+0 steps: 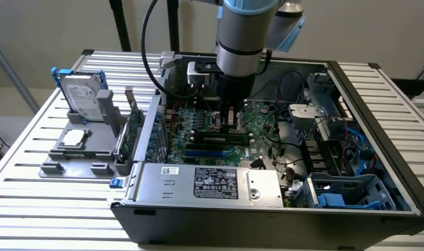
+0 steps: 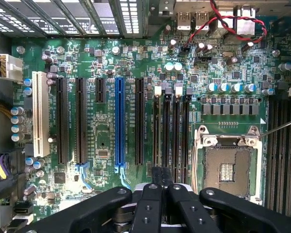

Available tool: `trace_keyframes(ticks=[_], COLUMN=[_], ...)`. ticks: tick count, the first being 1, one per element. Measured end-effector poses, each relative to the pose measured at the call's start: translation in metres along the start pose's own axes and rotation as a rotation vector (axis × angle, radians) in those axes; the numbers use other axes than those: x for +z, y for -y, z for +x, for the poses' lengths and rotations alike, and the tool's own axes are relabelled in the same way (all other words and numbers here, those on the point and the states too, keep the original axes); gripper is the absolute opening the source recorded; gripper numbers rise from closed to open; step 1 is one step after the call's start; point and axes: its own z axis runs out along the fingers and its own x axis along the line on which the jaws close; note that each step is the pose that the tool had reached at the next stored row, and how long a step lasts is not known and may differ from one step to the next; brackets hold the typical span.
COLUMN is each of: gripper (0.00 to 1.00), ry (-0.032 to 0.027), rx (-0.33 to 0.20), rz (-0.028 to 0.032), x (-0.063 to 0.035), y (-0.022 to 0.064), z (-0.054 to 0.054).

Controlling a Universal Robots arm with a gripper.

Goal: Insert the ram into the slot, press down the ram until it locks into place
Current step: 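Press down the ram until it locks into place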

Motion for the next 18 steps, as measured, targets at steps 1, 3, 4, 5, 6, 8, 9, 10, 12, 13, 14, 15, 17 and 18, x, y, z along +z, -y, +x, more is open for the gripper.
trace_keyframes(ticks=[1,3,4,5,6,8,9,10,12,13,14,15,17,18], gripper=[0.11,0.11,0.11,0.11,0.11,0.11,0.11,0.11,0.11,0.11,0.11,0.11,0.11,0.11], ry=[0.001,0.0013,0.0014,0.0013,0.0013,0.0013,0.0012,0.0012,0.0012,0.0009,-0.0002,0.0001,-0.0004,-0.0005], rx=[0.0,0.0,0.0,0.0,0.0,0.0,0.0,0.0,0.0,0.0,0.0,0.0,0.0,0.0], rz=[0.0001,0.0002,0.0003,0.0002,0.0003,0.0002,0.0002,0.0002,0.0002,0.0001,-0.0003,-0.0004,-0.0005,-0.0005], x=[0.0,0.0003,0.0008,0.0017,0.0029,0.0051,0.0064,0.0076,0.0104,0.012,0.0134,0.0153,0.0184,0.0185], y=[0.0,0.0,0.0001,0.0001,0.0002,0.0002,0.0002,0.0003,0.0003,0.0004,0.0004,0.0004,0.0005,0.0004], z=[0.0,0.0,0.0,0.0,0.0,0.0,0.0,0.0,-0.001,-0.001,0.0,0.0,0.0,0.0])
